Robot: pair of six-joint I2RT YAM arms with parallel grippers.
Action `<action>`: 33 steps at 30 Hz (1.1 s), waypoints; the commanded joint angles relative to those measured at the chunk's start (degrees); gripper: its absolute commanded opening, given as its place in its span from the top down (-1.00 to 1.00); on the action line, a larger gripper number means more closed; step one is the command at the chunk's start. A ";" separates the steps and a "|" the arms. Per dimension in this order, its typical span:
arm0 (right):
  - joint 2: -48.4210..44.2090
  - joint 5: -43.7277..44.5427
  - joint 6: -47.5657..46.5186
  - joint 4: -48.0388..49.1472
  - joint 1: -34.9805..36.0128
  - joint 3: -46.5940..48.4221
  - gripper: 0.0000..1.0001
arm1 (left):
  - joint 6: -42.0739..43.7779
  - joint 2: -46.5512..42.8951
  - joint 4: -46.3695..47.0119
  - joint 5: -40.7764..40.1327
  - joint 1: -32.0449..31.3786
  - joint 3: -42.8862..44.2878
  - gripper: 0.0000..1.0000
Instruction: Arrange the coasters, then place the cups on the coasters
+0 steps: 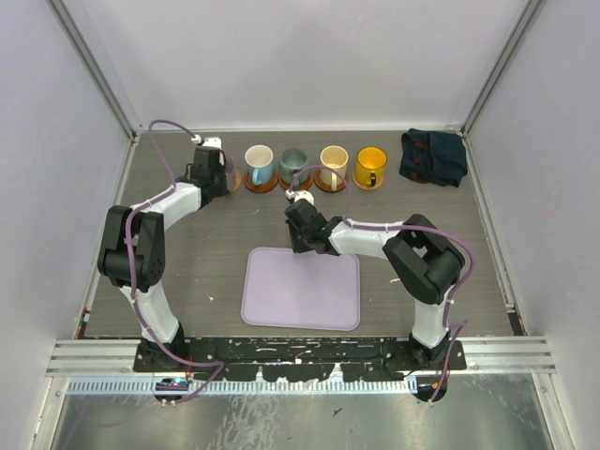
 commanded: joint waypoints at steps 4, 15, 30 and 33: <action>2.04 -0.71 0.45 -2.12 0.60 0.15 0.79 | 0.02 -0.47 7.46 -1.76 0.41 3.12 0.95; 2.71 -0.97 0.56 -1.92 0.59 0.10 0.80 | -1.87 -1.00 11.75 -2.52 0.41 1.15 0.96; 2.84 -0.97 1.02 -1.74 0.63 -0.53 0.80 | -2.38 0.76 12.51 -2.13 0.41 1.03 0.97; 2.91 -0.97 1.13 -1.67 0.59 -0.65 0.80 | -2.52 1.06 12.46 -1.95 0.41 1.00 0.97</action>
